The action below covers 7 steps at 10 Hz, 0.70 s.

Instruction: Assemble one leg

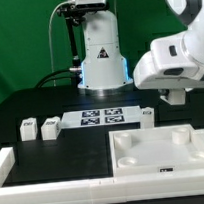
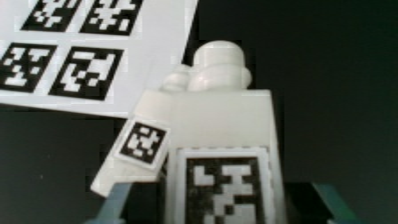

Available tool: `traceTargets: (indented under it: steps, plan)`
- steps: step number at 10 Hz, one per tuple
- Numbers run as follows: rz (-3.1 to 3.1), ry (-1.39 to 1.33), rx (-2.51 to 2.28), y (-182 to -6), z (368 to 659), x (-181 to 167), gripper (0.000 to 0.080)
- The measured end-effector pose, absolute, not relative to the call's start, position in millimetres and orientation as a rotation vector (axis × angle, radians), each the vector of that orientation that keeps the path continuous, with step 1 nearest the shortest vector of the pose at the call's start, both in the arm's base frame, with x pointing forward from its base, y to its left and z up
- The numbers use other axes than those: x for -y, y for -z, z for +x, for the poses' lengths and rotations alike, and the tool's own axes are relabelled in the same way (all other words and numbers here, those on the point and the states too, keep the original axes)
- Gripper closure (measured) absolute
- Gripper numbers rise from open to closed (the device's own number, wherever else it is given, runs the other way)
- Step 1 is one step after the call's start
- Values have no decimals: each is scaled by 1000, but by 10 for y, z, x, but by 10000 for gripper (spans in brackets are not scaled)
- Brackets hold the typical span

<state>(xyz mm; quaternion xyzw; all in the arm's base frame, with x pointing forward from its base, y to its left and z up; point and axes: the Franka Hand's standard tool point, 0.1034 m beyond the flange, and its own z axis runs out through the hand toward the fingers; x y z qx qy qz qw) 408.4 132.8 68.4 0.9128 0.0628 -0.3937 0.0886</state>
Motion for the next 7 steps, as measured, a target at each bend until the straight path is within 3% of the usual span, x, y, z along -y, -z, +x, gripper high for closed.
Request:
traceTargets:
  steps: [5, 7]
  plan:
    - [2991, 577, -216, -651, 4261, -1411, 509]
    - [3039, 413, -161, -869, 4412, -1248, 509]
